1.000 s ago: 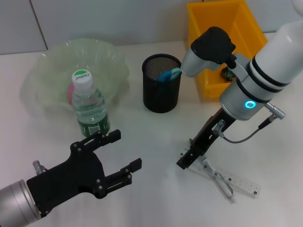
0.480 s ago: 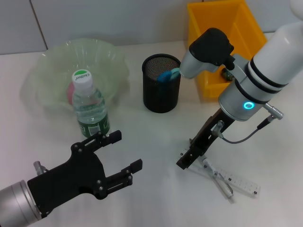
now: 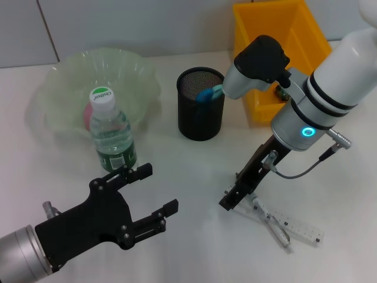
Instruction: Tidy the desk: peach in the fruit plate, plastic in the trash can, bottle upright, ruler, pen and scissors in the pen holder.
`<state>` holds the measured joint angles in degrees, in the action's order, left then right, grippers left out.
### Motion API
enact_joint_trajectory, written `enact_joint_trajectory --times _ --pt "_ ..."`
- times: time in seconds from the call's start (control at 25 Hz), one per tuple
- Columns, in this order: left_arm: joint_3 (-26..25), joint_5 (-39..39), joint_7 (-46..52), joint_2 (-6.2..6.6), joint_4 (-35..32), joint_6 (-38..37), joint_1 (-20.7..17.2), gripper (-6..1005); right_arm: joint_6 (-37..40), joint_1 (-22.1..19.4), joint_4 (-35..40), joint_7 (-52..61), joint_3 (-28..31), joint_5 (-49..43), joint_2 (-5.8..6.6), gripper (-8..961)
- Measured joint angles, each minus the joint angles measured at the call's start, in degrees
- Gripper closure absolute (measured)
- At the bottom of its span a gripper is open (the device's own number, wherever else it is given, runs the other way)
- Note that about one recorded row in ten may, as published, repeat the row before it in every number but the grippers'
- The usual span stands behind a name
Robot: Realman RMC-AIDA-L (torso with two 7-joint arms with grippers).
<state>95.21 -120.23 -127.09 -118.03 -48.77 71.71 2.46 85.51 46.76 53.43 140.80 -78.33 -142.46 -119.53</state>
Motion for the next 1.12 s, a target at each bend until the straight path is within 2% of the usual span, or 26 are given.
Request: enact_joint_trajectory --times 1.12 --pt "-0.3 0.0 0.0 0.0 0.1 0.5 0.1 214 -0.6 0.1 -0.9 0.0 -1.2 1.0 0.0 163"
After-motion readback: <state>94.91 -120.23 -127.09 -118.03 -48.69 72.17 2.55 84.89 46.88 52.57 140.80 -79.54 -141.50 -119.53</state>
